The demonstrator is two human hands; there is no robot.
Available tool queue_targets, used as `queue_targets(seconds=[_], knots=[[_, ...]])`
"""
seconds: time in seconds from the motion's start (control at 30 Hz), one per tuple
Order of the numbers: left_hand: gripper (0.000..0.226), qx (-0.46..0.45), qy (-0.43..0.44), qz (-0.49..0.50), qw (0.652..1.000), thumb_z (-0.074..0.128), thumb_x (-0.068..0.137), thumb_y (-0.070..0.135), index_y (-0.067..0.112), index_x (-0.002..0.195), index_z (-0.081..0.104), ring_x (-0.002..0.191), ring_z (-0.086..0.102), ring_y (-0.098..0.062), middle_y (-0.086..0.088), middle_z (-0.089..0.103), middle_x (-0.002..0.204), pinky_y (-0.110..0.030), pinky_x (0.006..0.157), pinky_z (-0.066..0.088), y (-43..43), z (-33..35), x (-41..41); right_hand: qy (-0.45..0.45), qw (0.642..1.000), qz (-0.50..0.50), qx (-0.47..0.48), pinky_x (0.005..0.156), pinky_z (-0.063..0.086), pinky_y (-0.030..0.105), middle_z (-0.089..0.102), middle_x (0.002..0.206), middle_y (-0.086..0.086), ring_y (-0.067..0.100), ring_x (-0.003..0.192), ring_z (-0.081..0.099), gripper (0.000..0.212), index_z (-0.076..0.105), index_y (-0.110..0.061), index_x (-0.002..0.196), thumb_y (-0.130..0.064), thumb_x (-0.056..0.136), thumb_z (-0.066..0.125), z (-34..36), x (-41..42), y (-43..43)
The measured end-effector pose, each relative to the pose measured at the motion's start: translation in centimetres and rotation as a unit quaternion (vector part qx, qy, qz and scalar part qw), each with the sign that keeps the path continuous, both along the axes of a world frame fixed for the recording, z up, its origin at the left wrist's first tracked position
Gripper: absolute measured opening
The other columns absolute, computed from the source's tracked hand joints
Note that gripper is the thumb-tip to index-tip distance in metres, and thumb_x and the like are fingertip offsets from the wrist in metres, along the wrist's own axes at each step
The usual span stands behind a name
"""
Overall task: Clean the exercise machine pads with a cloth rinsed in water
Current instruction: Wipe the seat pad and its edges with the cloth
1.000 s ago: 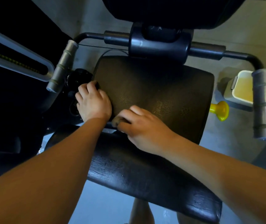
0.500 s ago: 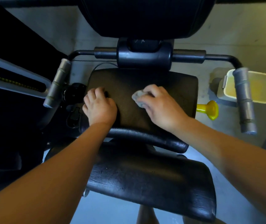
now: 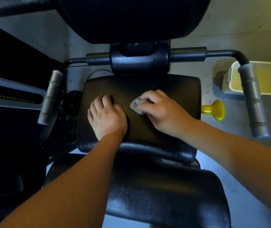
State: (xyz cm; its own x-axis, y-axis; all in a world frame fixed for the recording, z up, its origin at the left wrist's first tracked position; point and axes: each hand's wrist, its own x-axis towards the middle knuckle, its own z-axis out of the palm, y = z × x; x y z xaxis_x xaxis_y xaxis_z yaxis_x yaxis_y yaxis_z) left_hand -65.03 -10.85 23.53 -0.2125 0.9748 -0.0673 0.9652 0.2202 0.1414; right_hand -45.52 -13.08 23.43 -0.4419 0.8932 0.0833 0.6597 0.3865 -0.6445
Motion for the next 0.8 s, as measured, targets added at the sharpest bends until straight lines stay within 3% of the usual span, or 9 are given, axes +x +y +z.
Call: queue_targets(seconds=[0.2, 0.33, 0.5, 0.67, 0.8], knots=[[0.047, -0.009, 0.019, 0.011, 1.000, 0.034, 0.091, 0.037, 0.022, 0.131, 0.053, 0.136, 0.041, -0.030, -0.007, 0.051, 0.140, -0.051, 0.113, 0.032, 0.2, -0.3, 0.1, -0.057, 0.992, -0.111, 0.016, 0.078, 0.051, 0.048, 0.059, 0.117, 0.013, 0.034, 0.101, 0.053, 0.022, 0.071, -0.009, 0.111, -0.003, 0.093, 0.060, -1.1, -2.1, 4.6], [0.045, 0.008, 0.026, 0.020, 0.999, 0.040, 0.090, 0.035, 0.022, 0.130, 0.056, 0.131, 0.044, -0.030, -0.007, 0.053, 0.137, -0.052, 0.109, 0.036, 0.4, -0.8, 0.0, -0.036, 0.998, -0.038, 0.046, 0.078, 0.049, 0.043, 0.062, 0.114, 0.015, 0.035, 0.097, 0.053, 0.023, 0.070, -0.004, 0.111, -0.006, 0.097, 0.052, -1.5, -4.6, 4.9], [0.045, 0.005, 0.042, 0.021, 0.999, 0.046, 0.089, 0.035, 0.023, 0.131, 0.055, 0.129, 0.044, -0.030, -0.007, 0.053, 0.137, -0.051, 0.106, 0.038, 0.4, -1.2, -0.1, -0.035, 0.998, 0.046, 0.003, 0.073, 0.048, 0.047, 0.057, 0.107, 0.014, 0.030, 0.091, 0.048, 0.027, 0.069, -0.006, 0.102, -0.014, 0.098, 0.043, -0.8, -4.6, 7.6], [0.045, -0.008, 0.041, 0.023, 0.999, 0.046, 0.088, 0.035, 0.024, 0.131, 0.053, 0.130, 0.042, -0.030, -0.007, 0.050, 0.139, -0.053, 0.107, 0.036, 0.5, -1.2, -0.1, -0.065, 0.998, -0.012, -0.023, 0.068, 0.049, 0.044, 0.053, 0.100, 0.012, 0.032, 0.089, 0.048, 0.022, 0.068, -0.009, 0.101, -0.007, 0.082, 0.056, 0.0, -1.7, 7.7], [0.047, -0.010, 0.038, 0.027, 0.999, 0.046, 0.087, 0.035, 0.025, 0.132, 0.054, 0.132, 0.041, -0.029, -0.005, 0.049, 0.141, -0.053, 0.108, 0.035, 0.6, -1.2, -0.1, -0.085, 0.996, -0.030, -0.009, 0.076, 0.047, 0.045, 0.056, 0.105, 0.017, 0.036, 0.092, 0.051, 0.026, 0.068, -0.006, 0.106, -0.006, 0.088, 0.049, -0.7, -3.7, 8.2]])
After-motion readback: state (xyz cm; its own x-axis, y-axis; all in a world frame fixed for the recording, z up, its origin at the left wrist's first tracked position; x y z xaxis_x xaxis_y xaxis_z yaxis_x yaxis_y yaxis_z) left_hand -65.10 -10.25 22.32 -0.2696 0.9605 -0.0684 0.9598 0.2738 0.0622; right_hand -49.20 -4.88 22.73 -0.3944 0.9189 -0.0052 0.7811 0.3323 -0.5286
